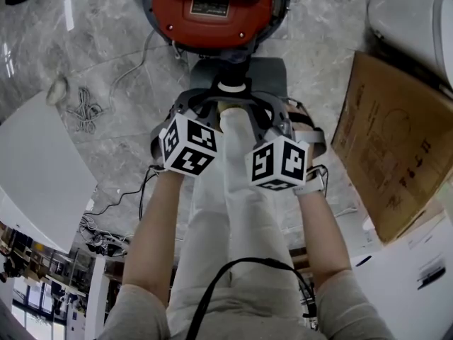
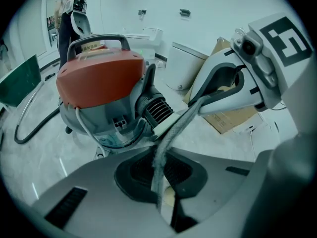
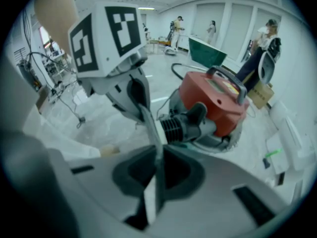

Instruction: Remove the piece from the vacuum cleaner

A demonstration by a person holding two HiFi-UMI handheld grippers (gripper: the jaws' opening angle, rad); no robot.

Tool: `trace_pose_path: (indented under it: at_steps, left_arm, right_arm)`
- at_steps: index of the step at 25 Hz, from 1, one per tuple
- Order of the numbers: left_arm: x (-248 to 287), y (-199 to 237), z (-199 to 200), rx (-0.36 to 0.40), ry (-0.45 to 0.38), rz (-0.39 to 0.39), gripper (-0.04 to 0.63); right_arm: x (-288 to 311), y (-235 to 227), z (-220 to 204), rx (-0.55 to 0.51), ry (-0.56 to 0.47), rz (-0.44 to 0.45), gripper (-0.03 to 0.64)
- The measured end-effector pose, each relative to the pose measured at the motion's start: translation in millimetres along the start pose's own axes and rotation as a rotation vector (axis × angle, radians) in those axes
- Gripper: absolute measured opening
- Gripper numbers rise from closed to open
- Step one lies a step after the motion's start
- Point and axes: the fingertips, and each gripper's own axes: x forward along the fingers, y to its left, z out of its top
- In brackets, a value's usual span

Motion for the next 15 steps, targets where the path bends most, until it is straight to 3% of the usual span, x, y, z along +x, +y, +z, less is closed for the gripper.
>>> trace_pose_path:
  at_steps: [15]
  left_arm:
    - [-18.9,-14.4,11.5,0.068,-0.019,0.037,0.037]
  right_arm:
    - [28.2,-1.2,-26.7,0.199,-0.024,0.016,0.031]
